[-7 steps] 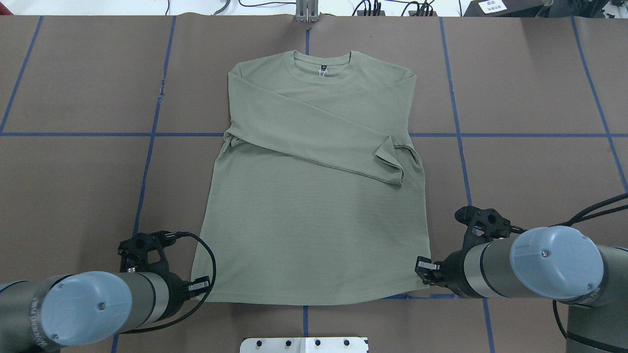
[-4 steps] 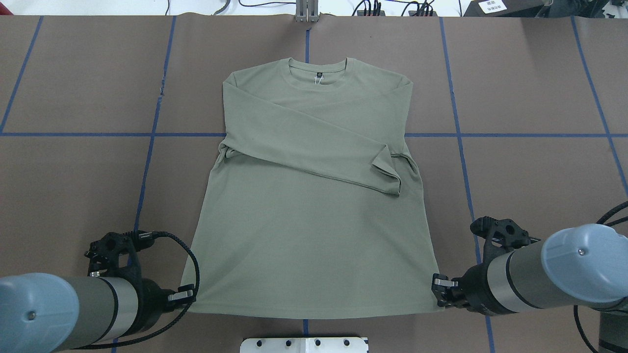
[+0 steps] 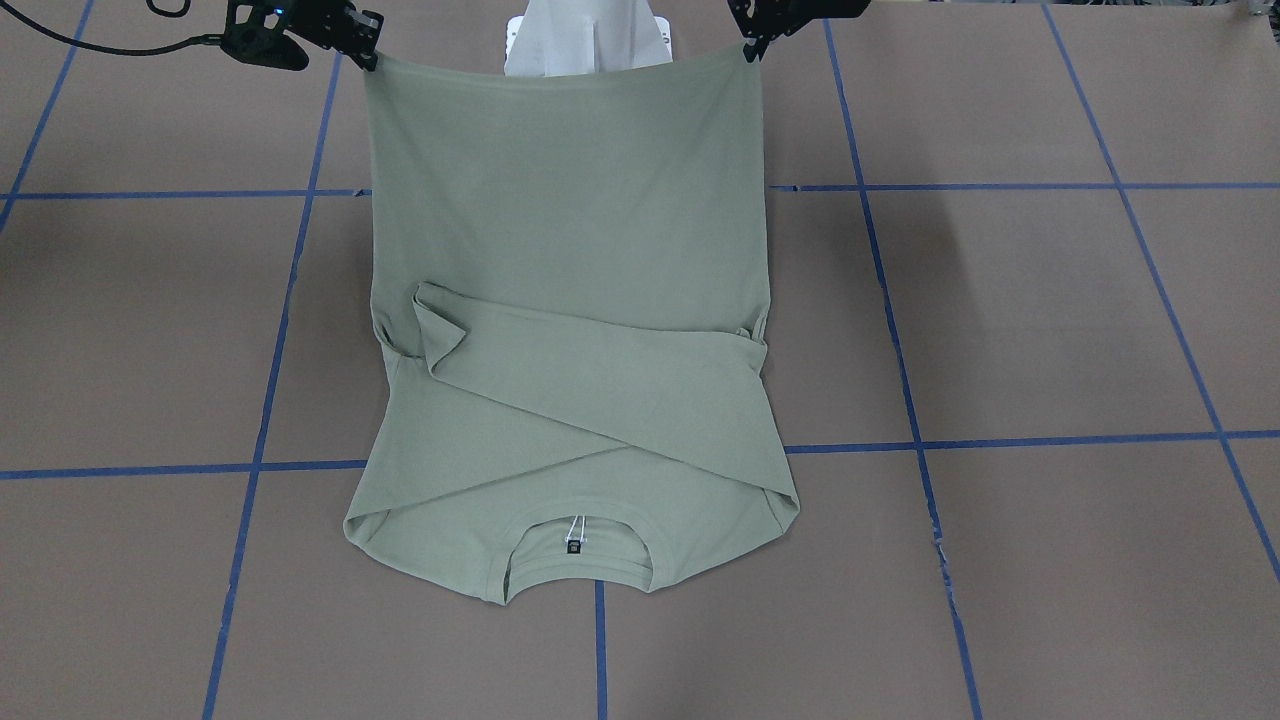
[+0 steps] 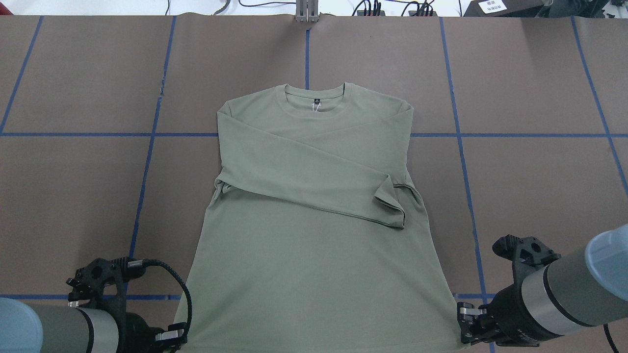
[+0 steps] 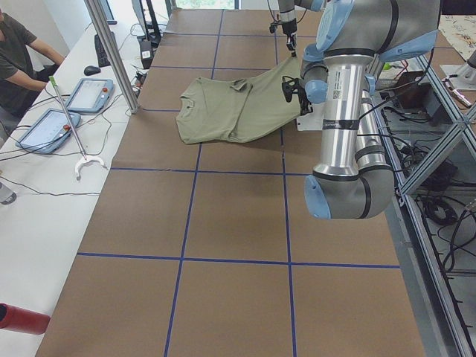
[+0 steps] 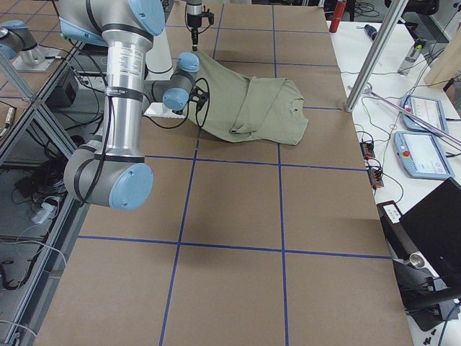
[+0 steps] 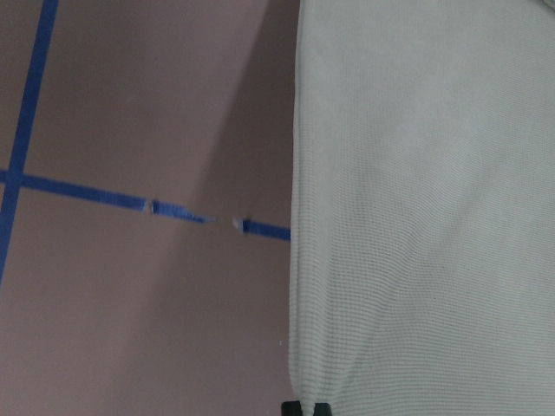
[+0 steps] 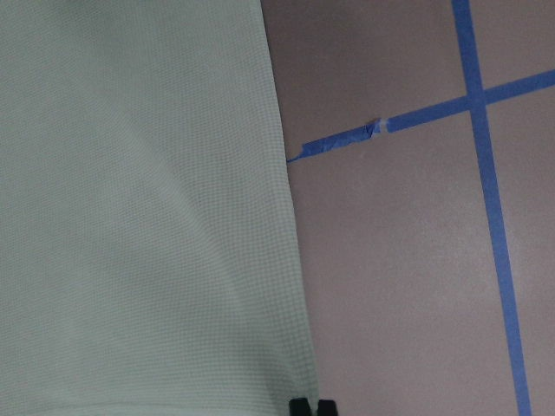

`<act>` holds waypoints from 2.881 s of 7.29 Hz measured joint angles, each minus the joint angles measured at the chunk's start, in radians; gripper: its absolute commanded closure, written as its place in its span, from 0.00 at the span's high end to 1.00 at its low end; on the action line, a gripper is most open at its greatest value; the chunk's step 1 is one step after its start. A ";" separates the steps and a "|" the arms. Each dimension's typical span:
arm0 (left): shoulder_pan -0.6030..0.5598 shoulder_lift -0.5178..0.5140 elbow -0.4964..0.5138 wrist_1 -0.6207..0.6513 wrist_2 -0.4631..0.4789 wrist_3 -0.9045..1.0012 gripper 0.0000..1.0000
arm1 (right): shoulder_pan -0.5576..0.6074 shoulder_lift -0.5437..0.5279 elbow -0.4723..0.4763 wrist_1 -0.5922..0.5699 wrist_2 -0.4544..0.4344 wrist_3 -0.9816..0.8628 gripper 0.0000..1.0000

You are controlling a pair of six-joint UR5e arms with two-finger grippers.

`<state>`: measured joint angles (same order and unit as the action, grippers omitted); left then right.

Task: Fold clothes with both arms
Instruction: 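Lift the hem with both grippers and fold it toward the collar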

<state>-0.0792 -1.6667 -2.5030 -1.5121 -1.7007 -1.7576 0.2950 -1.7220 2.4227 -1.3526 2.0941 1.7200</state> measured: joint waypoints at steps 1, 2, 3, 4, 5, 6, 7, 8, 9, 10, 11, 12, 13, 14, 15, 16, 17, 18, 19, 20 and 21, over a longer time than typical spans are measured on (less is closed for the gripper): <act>0.020 -0.007 -0.009 0.010 -0.002 -0.026 0.00 | 0.006 0.000 0.003 0.000 0.005 -0.008 0.00; 0.022 -0.022 -0.008 0.013 -0.003 -0.034 0.00 | 0.035 0.003 -0.005 0.000 0.006 -0.036 0.00; -0.002 -0.037 -0.003 0.013 -0.003 -0.025 0.00 | 0.089 0.018 -0.025 0.000 0.007 -0.070 0.00; -0.057 -0.053 0.011 0.014 -0.004 0.008 0.00 | 0.153 0.057 -0.055 0.000 0.005 -0.089 0.00; -0.129 -0.073 0.037 0.016 -0.005 0.063 0.00 | 0.213 0.102 -0.082 0.000 0.001 -0.097 0.00; -0.201 -0.086 0.063 0.017 -0.013 0.115 0.00 | 0.265 0.134 -0.099 0.000 0.000 -0.100 0.00; -0.279 -0.102 0.098 0.018 -0.039 0.163 0.00 | 0.316 0.158 -0.114 0.000 -0.001 -0.103 0.00; -0.349 -0.131 0.138 0.018 -0.067 0.200 0.00 | 0.362 0.189 -0.136 0.000 -0.002 -0.106 0.00; -0.407 -0.169 0.183 0.019 -0.082 0.220 0.00 | 0.404 0.233 -0.174 0.000 -0.001 -0.107 0.00; -0.451 -0.206 0.223 0.020 -0.088 0.228 0.00 | 0.442 0.278 -0.218 0.001 0.001 -0.108 0.00; -0.487 -0.235 0.253 0.020 -0.090 0.232 0.00 | 0.476 0.317 -0.256 0.002 0.002 -0.111 0.00; -0.518 -0.255 0.276 0.018 -0.089 0.233 0.00 | 0.503 0.357 -0.291 0.002 0.002 -0.113 0.00; -0.547 -0.273 0.301 0.015 -0.087 0.235 0.00 | 0.532 0.406 -0.336 0.001 0.004 -0.113 0.00; -0.579 -0.290 0.320 0.014 -0.085 0.257 0.00 | 0.562 0.453 -0.384 0.000 0.007 -0.124 0.00; -0.611 -0.305 0.335 0.015 -0.086 0.294 0.00 | 0.587 0.487 -0.425 -0.001 0.008 -0.146 0.00; -0.632 -0.322 0.361 0.014 -0.087 0.315 0.00 | 0.604 0.517 -0.458 -0.002 0.008 -0.161 0.00; -0.641 -0.347 0.405 0.007 -0.085 0.323 0.00 | 0.615 0.554 -0.503 -0.002 0.008 -0.167 0.00; -0.647 -0.370 0.458 -0.019 -0.082 0.326 0.00 | 0.619 0.591 -0.561 -0.001 0.007 -0.172 0.00; -0.656 -0.385 0.515 -0.060 -0.081 0.326 0.00 | 0.623 0.616 -0.614 0.000 0.007 -0.181 0.00; -0.671 -0.393 0.576 -0.109 -0.081 0.325 0.00 | 0.627 0.635 -0.663 0.001 0.007 -0.195 0.00; -0.688 -0.397 0.653 -0.178 -0.080 0.324 0.00 | 0.629 0.652 -0.714 0.001 0.007 -0.204 0.00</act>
<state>-0.7669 -2.0635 -1.8503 -1.6901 -1.7810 -1.4334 0.9244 -1.0698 1.7085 -1.3513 2.1016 1.5156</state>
